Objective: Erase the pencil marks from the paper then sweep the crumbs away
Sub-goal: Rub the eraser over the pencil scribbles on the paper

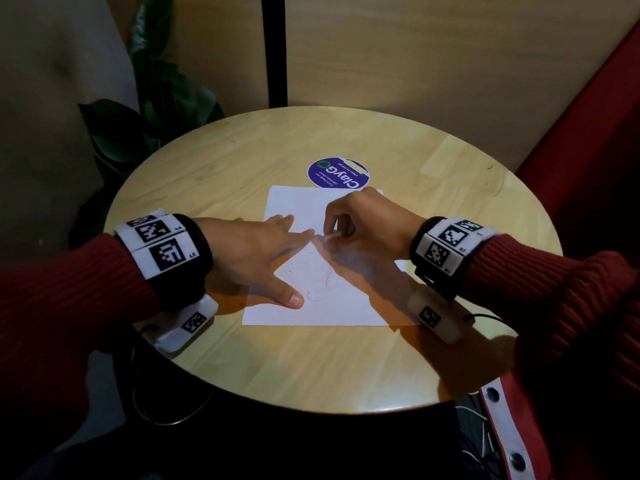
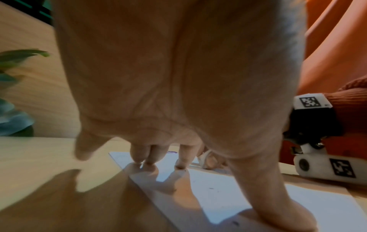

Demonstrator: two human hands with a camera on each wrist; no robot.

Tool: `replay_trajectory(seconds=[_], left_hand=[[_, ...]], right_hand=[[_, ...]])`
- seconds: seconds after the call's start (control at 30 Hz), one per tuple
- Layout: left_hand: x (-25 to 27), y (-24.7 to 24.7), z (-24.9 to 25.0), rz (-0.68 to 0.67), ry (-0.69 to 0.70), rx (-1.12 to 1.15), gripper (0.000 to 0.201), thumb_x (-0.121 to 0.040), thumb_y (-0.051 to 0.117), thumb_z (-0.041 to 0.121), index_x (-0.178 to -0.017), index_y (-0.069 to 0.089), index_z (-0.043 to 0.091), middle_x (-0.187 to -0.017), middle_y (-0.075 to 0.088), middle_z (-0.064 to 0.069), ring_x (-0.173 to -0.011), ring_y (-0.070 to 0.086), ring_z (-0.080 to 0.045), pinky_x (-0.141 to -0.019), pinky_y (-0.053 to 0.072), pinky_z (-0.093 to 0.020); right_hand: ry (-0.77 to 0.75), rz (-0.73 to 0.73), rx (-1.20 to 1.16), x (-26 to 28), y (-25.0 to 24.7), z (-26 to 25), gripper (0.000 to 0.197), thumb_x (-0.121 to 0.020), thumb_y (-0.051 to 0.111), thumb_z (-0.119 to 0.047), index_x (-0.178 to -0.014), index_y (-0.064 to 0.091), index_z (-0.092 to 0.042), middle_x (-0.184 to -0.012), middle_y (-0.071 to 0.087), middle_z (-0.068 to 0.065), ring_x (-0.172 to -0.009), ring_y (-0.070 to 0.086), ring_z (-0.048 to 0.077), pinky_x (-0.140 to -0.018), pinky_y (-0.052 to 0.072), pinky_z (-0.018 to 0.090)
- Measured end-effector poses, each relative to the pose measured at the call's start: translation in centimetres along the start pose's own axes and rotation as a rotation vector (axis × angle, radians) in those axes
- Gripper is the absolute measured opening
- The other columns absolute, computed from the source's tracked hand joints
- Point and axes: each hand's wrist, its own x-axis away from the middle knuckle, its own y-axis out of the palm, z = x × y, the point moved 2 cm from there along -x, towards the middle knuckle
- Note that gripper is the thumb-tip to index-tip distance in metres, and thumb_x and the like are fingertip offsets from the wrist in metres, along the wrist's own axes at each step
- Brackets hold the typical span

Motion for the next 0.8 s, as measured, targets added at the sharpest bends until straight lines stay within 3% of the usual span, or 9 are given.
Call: replay_trajectory(seconds=[0.1, 0.23, 0.37, 0.5, 0.6, 0.67, 0.8], left_hand=[[-0.3, 0.2, -0.4, -0.016, 0.060, 0.014, 0.127, -0.077, 0.066, 0.085, -0.170, -0.009, 0.043, -0.179, -0.022, -0.001, -0.163, -0.024, -0.013, -0.135, -0.005, -0.048], [-0.4, 0.2, -0.4, -0.031, 0.037, 0.005, 0.130, -0.080, 0.068, 0.083, -0.169, -0.017, 0.040, -0.178, -0.025, 0.003, -0.163, -0.025, -0.009, -0.135, -0.008, -0.046], [-0.4, 0.1, -0.7, -0.028, 0.082, 0.045, 0.116, -0.077, 0.069, 0.085, -0.165, -0.001, 0.053, -0.179, -0.020, 0.001, -0.163, -0.025, -0.011, -0.134, -0.007, -0.054], [-0.3, 0.1, -0.3, -0.032, 0.044, 0.006, 0.126, -0.080, 0.068, 0.082, -0.169, -0.013, 0.044, -0.178, -0.024, 0.003, -0.163, -0.024, -0.009, -0.134, -0.008, -0.049], [-0.1, -0.1, -0.2, -0.027, 0.076, 0.041, 0.111, -0.080, 0.070, 0.081, -0.164, 0.003, 0.055, -0.180, -0.018, 0.001, -0.163, -0.025, -0.009, -0.134, -0.007, -0.053], [-0.1, -0.1, -0.3, -0.028, 0.080, 0.043, 0.108, -0.080, 0.070, 0.081, -0.163, 0.005, 0.057, -0.180, -0.018, 0.000, -0.163, -0.025, -0.010, -0.134, -0.006, -0.054], [-0.2, -0.1, 0.0, -0.021, 0.053, 0.025, 0.121, -0.079, 0.071, 0.081, -0.168, -0.006, 0.050, -0.179, -0.019, 0.001, -0.164, -0.023, -0.011, -0.134, -0.007, -0.051]], right_hand=[[-0.070, -0.130, -0.029, 0.4, 0.5, -1.0, 0.010, -0.088, 0.079, -0.030, -0.089, 0.076, -0.020, -0.071, 0.071, -0.012, -0.071, 0.067, 0.006, -0.062, 0.047, 0.017], [-0.022, -0.027, 0.001, -0.4, -0.3, 0.2, 0.009, -0.086, 0.076, -0.024, -0.089, 0.075, -0.016, -0.069, 0.067, -0.013, -0.066, 0.063, 0.006, -0.062, 0.043, 0.023], [-0.105, -0.138, -0.019, 0.5, 0.9, -1.3, 0.011, -0.086, 0.080, -0.029, -0.093, 0.076, -0.021, -0.071, 0.067, -0.016, -0.069, 0.064, 0.001, -0.062, 0.044, 0.013], [-0.053, -0.024, 0.033, -0.2, 0.3, -0.3, 0.007, -0.087, 0.077, -0.022, -0.091, 0.075, -0.017, -0.071, 0.068, -0.011, -0.063, 0.060, 0.002, -0.061, 0.039, 0.021], [-0.124, -0.121, -0.007, 0.2, 0.7, -1.6, 0.008, -0.087, 0.078, -0.026, -0.088, 0.075, -0.019, -0.067, 0.065, -0.016, -0.064, 0.062, 0.001, -0.060, 0.041, 0.015], [-0.153, -0.160, 0.003, 0.5, 0.9, -2.1, 0.008, -0.089, 0.077, -0.027, -0.088, 0.075, -0.019, -0.066, 0.065, -0.016, -0.065, 0.062, 0.002, -0.060, 0.039, 0.012], [-0.067, -0.026, 0.082, -0.3, 0.4, -1.0, 0.006, -0.088, 0.075, -0.021, -0.093, 0.076, -0.017, -0.071, 0.068, -0.009, -0.069, 0.065, 0.011, -0.060, 0.042, 0.024]])
